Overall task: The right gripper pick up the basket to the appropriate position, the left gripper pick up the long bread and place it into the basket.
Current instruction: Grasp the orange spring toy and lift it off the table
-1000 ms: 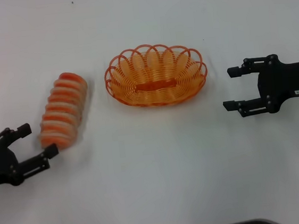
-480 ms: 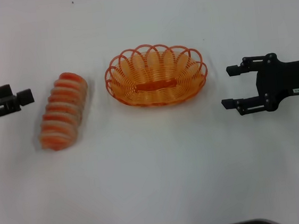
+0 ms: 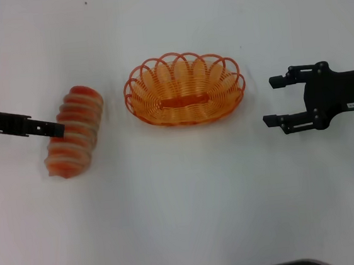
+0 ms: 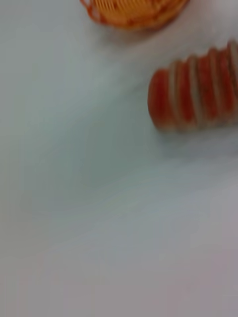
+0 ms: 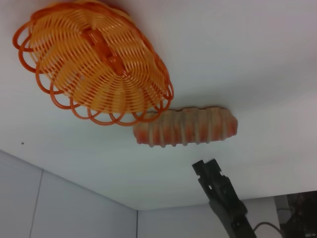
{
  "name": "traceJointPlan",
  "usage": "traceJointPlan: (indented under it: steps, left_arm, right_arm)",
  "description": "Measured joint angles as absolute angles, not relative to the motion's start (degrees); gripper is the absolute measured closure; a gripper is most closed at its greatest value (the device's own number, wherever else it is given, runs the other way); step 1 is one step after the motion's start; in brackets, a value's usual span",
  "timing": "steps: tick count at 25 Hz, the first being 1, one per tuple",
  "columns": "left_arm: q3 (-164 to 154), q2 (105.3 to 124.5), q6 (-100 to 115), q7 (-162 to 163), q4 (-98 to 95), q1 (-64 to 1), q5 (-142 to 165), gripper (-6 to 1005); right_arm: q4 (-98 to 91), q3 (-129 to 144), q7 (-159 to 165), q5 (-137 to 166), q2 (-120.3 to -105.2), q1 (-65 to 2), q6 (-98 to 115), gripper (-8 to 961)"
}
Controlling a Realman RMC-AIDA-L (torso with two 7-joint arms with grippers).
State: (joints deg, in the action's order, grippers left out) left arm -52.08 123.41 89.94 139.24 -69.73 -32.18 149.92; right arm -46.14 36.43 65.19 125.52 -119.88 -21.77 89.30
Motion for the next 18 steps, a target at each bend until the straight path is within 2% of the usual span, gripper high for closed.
traceJointPlan:
  steps: [3,18]
  left_arm:
    - [-58.6,124.18,87.3,145.8,-72.0,-32.8,155.0,78]
    - [-66.8,124.24,83.5,152.0,-68.0,-33.7,151.8,81]
  right_arm:
    - [-46.1,36.5,66.1,125.6,-119.88,-21.8,88.3,128]
    - [-46.1,37.0,66.5,125.6,-119.88,-22.2,87.5,128]
